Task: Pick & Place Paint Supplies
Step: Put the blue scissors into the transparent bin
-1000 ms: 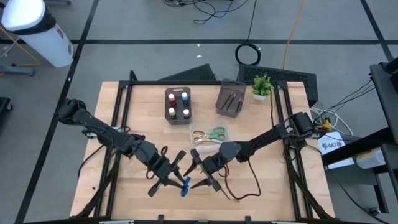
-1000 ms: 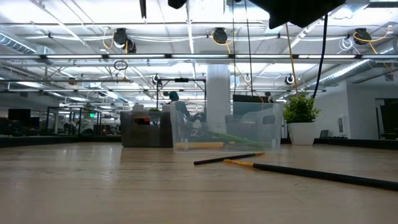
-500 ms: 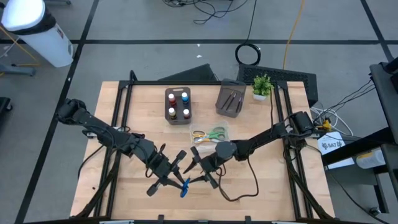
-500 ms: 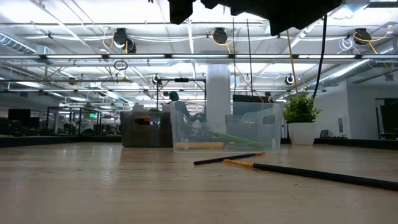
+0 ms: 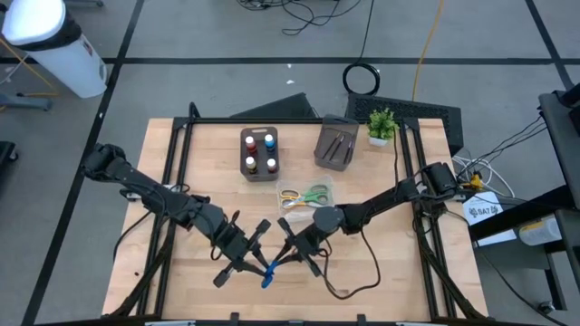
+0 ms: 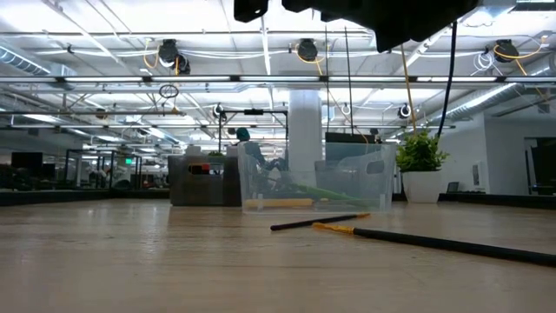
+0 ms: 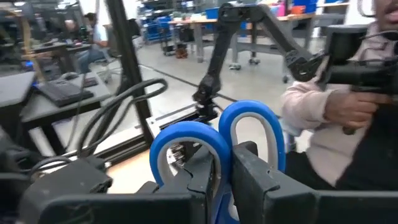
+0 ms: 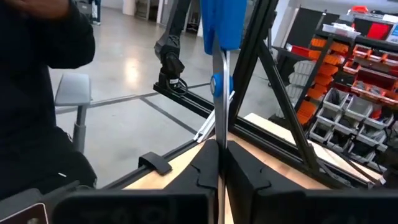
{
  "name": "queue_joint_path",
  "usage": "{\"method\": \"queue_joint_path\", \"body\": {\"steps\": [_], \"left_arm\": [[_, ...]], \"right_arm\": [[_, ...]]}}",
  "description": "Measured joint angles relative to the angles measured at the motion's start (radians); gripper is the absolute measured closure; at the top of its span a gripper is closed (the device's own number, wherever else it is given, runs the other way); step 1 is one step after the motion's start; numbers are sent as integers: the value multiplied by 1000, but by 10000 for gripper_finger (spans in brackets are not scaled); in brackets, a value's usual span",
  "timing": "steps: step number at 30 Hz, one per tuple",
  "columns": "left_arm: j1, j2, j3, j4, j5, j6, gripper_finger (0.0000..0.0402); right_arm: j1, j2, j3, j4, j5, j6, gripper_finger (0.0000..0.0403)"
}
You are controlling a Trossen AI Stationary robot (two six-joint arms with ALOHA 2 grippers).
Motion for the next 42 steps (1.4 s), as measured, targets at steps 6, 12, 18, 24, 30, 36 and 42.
{"method": "queue_joint_path", "body": {"steps": [6, 12, 18, 24, 30, 36, 42], "left_arm": [[-1, -1, 0, 16, -168, -24, 286], [-35, -64, -2, -56, -374, 33, 205], [-75, -182, 1, -200, -593, 29, 158], [-97, -243, 0, -429, -734, -150, 147], [-99, -232, 0, -579, -815, -281, 147], [-69, -158, -1, -586, -848, -287, 147], [-34, -101, -1, -588, -847, -273, 147]], "right_arm": [[-2, -12, 0, -62, 2, 38, 401], [-7, -29, 1, -142, 76, 35, 402], [-7, -129, -2, -415, 251, 24, 402], [-11, -285, -64, -610, 542, 40, 402], [-99, -414, -190, -685, 683, 200, 402], [-222, -430, -259, -852, 646, 255, 402], [-264, -420, -318, -859, 522, 282, 403]]}}
